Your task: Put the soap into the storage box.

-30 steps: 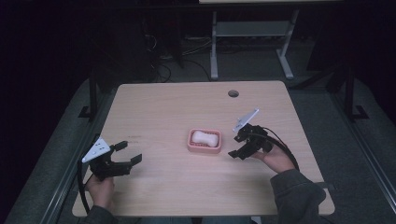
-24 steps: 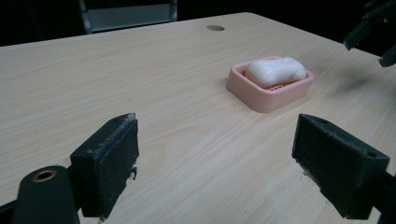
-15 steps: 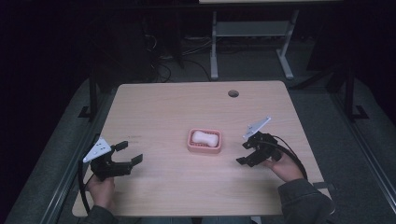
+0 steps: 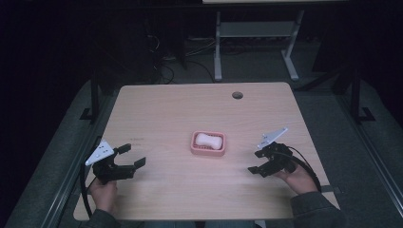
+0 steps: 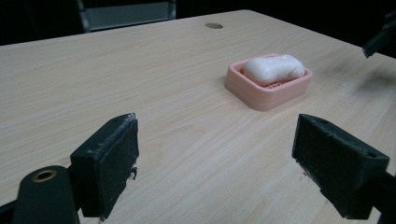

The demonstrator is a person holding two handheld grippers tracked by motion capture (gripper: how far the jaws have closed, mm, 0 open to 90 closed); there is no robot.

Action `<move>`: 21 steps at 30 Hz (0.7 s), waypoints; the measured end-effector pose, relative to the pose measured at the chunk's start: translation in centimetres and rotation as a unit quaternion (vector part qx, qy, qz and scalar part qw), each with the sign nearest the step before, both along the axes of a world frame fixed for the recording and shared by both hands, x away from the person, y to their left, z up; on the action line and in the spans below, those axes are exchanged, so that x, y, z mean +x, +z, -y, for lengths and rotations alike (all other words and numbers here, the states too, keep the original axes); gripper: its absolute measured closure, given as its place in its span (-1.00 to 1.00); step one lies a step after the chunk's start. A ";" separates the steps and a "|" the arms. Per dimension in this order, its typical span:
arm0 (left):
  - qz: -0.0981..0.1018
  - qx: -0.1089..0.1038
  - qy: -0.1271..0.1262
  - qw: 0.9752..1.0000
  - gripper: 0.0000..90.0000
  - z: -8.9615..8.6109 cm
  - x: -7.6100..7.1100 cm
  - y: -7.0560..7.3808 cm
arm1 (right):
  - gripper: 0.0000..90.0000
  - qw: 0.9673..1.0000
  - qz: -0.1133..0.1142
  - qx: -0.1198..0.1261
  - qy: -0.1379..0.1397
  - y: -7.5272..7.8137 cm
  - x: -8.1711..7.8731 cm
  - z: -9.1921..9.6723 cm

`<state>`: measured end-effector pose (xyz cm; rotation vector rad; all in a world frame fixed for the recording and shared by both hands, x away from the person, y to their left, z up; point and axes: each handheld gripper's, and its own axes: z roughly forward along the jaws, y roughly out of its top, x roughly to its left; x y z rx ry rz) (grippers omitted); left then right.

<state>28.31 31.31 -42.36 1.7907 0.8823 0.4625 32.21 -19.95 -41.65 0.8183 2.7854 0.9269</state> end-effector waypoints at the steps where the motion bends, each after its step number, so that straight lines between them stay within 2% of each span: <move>1: 0.000 0.000 0.000 1.000 -0.69 0.0 0.0 0.0 | -0.32 1.000 0.000 0.001 -0.002 0.0 -0.2 0.2; 21: -0.002 0.004 -0.004 1.000 -0.69 0.4 0.0 -0.1 | -0.32 0.999 0.009 0.014 -0.028 -1.1 -4.0 2.9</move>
